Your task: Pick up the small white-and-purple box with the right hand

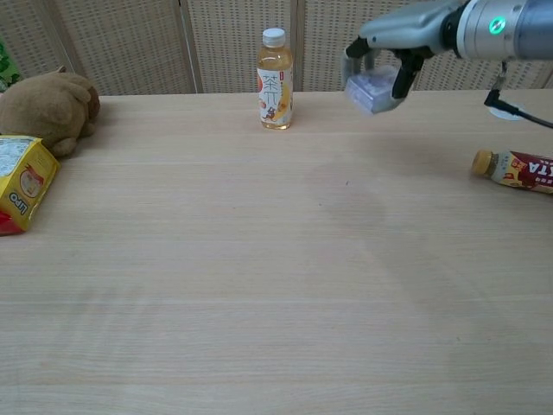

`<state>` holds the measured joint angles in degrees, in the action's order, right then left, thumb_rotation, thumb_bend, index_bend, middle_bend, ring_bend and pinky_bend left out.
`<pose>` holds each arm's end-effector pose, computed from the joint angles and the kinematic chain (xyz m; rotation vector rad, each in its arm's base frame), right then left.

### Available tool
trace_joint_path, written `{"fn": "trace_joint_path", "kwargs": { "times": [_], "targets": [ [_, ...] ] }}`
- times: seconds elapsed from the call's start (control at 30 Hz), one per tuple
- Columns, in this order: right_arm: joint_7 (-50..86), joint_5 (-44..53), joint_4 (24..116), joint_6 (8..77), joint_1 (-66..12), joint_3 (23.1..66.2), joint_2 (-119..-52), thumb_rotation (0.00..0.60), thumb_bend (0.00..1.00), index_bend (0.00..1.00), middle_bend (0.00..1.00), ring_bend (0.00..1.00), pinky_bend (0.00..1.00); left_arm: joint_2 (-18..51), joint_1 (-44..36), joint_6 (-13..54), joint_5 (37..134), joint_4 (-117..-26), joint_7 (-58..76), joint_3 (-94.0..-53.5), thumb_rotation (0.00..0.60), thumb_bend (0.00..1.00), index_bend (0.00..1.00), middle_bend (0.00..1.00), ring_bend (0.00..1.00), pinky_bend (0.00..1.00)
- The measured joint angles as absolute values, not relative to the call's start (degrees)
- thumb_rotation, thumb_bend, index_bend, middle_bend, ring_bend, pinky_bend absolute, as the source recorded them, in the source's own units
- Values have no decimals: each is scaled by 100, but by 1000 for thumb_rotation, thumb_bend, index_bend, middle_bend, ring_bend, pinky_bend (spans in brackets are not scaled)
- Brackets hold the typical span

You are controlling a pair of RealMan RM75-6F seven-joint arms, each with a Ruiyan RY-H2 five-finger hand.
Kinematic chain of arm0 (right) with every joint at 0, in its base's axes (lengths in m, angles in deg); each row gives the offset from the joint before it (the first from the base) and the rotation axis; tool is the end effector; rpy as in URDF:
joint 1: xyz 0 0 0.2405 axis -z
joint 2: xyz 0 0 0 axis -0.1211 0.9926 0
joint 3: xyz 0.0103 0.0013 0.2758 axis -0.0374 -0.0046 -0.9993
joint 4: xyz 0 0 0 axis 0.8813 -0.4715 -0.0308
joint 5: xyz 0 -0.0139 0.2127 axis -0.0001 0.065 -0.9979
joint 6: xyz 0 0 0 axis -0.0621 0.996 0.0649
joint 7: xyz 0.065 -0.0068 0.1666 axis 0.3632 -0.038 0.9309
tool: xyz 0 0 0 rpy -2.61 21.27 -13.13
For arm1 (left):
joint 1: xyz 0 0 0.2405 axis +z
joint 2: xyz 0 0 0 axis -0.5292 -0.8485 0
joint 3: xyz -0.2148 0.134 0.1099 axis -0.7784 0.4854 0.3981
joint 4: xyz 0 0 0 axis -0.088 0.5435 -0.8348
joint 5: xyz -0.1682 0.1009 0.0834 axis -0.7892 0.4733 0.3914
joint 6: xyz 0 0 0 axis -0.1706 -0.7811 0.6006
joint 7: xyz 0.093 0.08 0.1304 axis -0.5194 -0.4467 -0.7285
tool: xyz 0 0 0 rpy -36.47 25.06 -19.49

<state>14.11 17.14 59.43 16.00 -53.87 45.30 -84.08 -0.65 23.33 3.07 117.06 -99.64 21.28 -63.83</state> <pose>-0.1047 -0.5053 0.0220 2.0754 -0.5839 0.7911 -0.2724 0.2135 0.1150 -1.4708 -1.2251 -1.2027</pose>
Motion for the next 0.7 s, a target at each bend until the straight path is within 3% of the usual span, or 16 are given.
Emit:
{"fn": "trace_joint_path", "kwargs": {
  "times": [0.33, 0.7],
  "targets": [
    [143, 623, 7419, 1896, -5487, 3873, -7186, 600, 335, 351, 737, 586, 215, -25, 2434, 179, 11738, -9936, 2182, -6318, 600, 187, 0, 0, 0, 0],
    [-331, 172, 8028, 2121, -5501, 3826, -6749, 600, 334, 354, 737, 587, 218, -15, 2459, 137, 11796, -9984, 2104, -6294, 600, 187, 0, 0, 0, 0]
  ]
}}
